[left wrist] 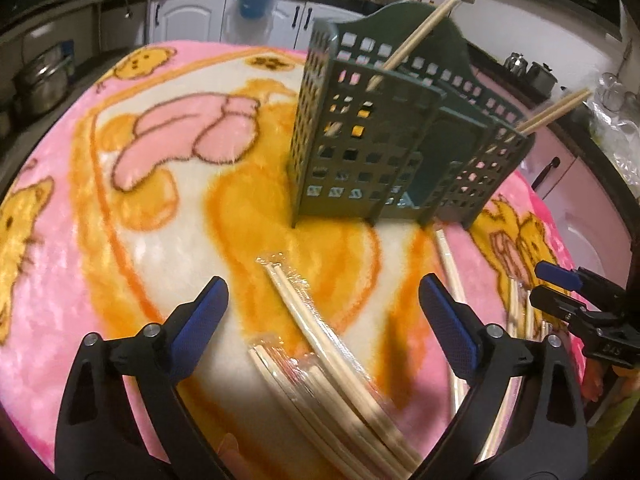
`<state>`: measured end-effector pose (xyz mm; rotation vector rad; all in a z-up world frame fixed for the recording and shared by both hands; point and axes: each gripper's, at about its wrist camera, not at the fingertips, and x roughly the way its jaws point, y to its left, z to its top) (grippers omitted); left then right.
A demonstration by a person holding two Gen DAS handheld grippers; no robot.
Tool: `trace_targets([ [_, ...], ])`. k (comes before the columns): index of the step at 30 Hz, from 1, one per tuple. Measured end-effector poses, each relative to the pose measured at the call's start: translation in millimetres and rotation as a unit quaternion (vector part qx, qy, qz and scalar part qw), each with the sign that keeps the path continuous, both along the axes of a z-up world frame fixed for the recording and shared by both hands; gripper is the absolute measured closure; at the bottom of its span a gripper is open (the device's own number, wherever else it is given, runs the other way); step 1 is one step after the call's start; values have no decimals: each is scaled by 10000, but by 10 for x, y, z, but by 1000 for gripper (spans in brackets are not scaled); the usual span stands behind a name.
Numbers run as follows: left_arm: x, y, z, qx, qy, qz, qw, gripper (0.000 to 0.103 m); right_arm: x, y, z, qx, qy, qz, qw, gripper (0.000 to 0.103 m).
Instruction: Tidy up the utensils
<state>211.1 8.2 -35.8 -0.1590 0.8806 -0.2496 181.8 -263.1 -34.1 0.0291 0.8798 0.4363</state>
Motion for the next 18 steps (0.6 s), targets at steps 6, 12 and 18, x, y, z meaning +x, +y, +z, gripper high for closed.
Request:
trace_targets([
  [6,146,56,-70,-21,194,60,9998,19,154,-72,-130,139,372,-66,9992,51],
  [12,237,65,-94,12,247,90,9997,22,230,-110,-196,156,485,-100,9986,72],
  [18,275,76,-103,162,240,172,9994,39,185,-45,-163,193,369,76,9991,98],
])
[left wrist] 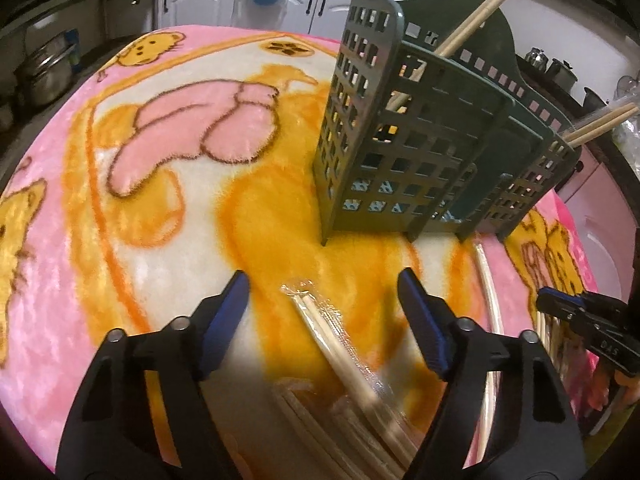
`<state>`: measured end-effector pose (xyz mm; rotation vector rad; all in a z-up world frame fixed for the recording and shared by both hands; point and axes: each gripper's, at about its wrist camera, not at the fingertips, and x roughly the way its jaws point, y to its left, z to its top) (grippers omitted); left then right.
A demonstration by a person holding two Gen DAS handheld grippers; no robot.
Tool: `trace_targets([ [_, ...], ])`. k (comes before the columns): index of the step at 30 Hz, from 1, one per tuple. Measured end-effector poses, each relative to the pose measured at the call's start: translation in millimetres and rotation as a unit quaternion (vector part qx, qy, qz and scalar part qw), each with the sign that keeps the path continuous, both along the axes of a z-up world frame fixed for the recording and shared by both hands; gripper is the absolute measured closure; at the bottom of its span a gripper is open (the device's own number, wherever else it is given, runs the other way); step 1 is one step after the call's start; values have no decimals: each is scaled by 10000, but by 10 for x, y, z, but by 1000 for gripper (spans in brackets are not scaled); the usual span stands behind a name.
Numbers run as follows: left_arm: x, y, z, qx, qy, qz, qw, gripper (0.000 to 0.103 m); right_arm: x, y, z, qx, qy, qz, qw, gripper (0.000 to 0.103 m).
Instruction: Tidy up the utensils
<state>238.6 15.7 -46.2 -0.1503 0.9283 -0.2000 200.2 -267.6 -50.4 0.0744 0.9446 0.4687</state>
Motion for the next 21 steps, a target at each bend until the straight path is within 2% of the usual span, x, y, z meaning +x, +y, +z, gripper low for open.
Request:
trace_targets([
  [8,55,53,19,157,10,116,9998,72,-41,47,136,92,-322,83,9994,100],
  [15,64,63,18,304,-19,121,9995,92,-56,22,243,135,-475,2,9988,100],
  [16,61,61,25,292,-32,101,9995,98,-60,17,266,138,-513,-13,9986,100],
  [21,-3,15,95,141,-93,-60,9998,103,-83,18,416,160,-727,-30,9972,100],
])
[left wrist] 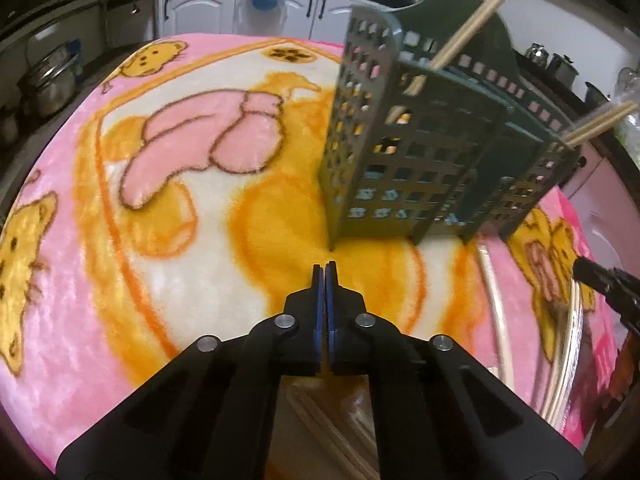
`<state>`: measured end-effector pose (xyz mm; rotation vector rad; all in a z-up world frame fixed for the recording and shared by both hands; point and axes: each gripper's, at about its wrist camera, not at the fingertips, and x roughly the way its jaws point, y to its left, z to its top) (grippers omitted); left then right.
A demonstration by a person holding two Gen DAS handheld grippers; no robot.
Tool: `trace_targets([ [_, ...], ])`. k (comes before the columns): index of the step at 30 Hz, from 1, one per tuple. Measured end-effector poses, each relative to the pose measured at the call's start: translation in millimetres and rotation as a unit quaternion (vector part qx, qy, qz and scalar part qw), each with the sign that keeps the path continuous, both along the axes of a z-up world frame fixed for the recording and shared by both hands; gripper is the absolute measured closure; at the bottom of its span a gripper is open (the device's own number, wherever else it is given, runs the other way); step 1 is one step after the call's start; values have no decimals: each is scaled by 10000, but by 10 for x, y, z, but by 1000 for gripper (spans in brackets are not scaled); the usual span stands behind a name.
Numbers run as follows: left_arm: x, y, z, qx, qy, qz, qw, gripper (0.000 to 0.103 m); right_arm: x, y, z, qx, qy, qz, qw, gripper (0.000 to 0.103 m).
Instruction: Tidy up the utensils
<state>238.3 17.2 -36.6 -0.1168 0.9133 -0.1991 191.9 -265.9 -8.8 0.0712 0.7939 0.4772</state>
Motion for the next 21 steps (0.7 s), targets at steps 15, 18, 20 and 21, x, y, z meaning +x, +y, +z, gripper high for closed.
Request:
trace_targets([
  [15,-256,-136,682,-497,-733,-345,9955,103,-172,159,681,-77,-892,154,9959,101],
  [18,-301,-212,824,-529,-898,-458,9935,103,-193,205,780,-110,-1016,213,9945,101],
  [20,-319,-255,924,-552,-1012,-531,9919,103,-211,227,835,-118,-1081,230,9938,101],
  [21,-330,-275,971,-562,-1066,-567,9911,103,-218,235,873,-114,-1127,240,9933,102],
])
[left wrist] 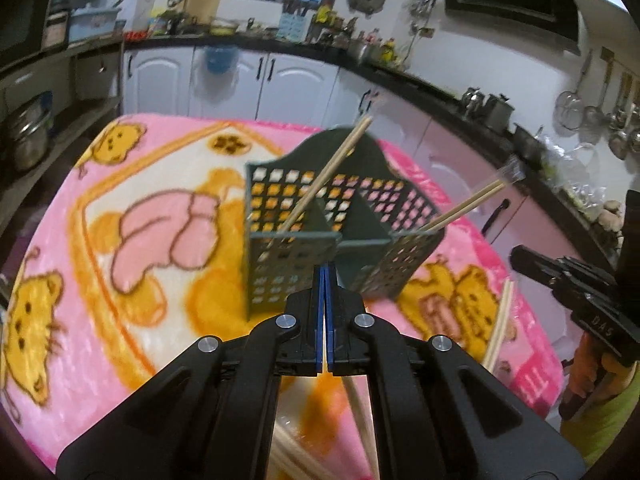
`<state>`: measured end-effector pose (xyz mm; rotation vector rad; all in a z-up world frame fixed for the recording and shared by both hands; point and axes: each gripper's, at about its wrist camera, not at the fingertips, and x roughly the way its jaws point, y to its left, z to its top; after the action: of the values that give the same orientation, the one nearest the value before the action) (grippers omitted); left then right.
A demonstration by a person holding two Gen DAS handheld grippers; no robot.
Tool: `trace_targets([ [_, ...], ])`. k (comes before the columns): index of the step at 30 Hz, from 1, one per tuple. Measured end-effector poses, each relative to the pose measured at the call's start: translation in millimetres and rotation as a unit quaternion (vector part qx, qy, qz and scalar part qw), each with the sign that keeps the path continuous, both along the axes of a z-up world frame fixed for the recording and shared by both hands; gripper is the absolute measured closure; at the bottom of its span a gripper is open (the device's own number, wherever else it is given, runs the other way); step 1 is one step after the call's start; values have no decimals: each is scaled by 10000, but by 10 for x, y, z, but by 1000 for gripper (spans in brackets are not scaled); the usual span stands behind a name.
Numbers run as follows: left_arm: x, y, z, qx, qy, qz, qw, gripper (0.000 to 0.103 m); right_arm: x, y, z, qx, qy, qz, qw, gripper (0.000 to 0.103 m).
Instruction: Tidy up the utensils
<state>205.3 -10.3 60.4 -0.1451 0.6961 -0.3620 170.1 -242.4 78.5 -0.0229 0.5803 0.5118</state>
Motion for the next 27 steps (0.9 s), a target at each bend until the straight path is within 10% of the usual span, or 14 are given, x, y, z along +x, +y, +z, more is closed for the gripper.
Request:
trace_targets([
  [27,-38,-251,708,18,-813,-401,9959,103,-169,218,543,-56,-763,299,9966,102],
])
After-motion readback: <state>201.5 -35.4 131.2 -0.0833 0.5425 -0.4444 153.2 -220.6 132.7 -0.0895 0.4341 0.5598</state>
